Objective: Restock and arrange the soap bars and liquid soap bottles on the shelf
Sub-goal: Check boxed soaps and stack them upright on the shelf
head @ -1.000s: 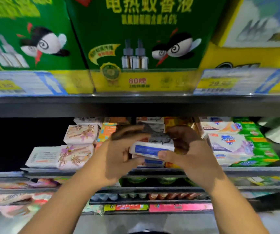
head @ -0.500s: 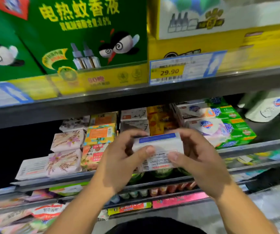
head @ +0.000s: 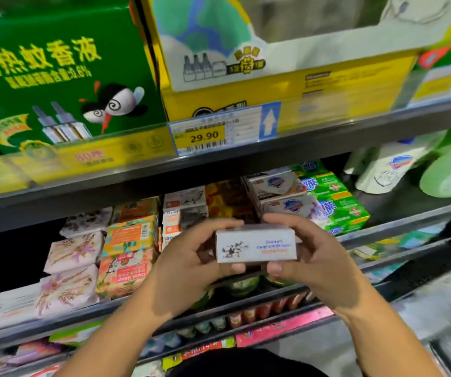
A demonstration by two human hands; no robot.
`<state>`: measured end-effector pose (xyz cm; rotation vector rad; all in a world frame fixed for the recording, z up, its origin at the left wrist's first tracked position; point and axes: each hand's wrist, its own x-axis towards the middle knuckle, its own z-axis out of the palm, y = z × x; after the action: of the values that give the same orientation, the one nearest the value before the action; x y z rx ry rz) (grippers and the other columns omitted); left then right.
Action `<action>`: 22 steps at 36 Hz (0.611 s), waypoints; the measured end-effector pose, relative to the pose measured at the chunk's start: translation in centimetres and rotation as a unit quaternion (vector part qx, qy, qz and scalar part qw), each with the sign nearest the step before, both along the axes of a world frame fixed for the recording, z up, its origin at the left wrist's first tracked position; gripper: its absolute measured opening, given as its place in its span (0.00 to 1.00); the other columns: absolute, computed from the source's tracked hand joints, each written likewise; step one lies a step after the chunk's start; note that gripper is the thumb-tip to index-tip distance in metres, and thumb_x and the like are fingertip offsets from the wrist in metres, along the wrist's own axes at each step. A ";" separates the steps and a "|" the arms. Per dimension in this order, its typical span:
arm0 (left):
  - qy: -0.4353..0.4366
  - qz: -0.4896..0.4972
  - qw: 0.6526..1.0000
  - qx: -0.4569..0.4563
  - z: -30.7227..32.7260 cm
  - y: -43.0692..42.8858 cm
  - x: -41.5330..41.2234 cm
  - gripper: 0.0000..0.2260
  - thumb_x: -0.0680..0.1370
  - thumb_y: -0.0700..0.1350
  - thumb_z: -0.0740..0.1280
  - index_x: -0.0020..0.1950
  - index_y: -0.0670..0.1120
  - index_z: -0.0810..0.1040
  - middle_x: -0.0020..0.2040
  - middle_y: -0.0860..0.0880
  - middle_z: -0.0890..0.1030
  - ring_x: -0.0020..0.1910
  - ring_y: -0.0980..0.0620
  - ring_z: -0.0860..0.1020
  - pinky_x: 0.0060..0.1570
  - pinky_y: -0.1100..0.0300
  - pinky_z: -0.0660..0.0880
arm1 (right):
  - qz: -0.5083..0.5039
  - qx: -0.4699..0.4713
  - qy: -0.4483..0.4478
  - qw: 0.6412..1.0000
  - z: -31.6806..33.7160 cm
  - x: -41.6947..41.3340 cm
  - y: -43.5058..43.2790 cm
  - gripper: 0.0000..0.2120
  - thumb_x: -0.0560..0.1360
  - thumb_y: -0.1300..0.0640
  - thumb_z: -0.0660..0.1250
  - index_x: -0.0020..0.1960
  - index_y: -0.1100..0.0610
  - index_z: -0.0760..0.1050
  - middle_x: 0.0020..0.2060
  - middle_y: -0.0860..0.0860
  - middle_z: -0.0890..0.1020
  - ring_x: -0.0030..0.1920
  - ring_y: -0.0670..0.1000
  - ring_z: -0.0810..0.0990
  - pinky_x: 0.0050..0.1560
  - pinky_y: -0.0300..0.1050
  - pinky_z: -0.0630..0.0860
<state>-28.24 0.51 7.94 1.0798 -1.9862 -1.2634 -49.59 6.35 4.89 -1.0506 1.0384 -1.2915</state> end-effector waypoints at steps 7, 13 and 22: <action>0.083 0.022 0.995 0.052 -0.4 0.0 -0.1 0.18 0.66 0.58 0.76 0.55 0.63 0.81 0.54 0.56 0.85 0.56 0.55 0.82 0.55 0.55 0.78 | -0.054 -0.044 0.089 0.994 0.3 0.8 -0.5 0.18 0.63 0.48 0.78 0.53 0.43 0.84 0.56 0.41 0.80 0.58 0.45 0.81 0.52 0.36 0.78; 0.138 0.087 0.984 0.076 -1.0 0.1 -0.4 0.20 0.74 0.47 0.73 0.65 0.54 0.76 0.54 0.52 0.84 0.52 0.53 0.83 0.43 0.59 0.81 | -0.094 -0.049 0.076 0.991 0.3 1.9 -0.8 0.19 0.69 0.53 0.74 0.56 0.37 0.78 0.56 0.41 0.81 0.58 0.42 0.80 0.50 0.38 0.79; 0.041 0.010 0.990 0.133 -1.6 0.6 0.9 0.32 0.65 0.36 0.80 0.60 0.66 0.80 0.64 0.54 0.77 0.54 0.51 0.82 0.52 0.59 0.80 | 0.011 0.053 -0.084 0.995 0.1 0.6 -1.7 0.35 0.55 0.38 0.83 0.57 0.52 0.82 0.53 0.59 0.84 0.49 0.61 0.85 0.38 0.50 0.82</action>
<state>-27.34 1.11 6.34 1.1466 -1.7771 -1.5704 -49.02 4.66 4.94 -0.8550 0.9553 -1.2697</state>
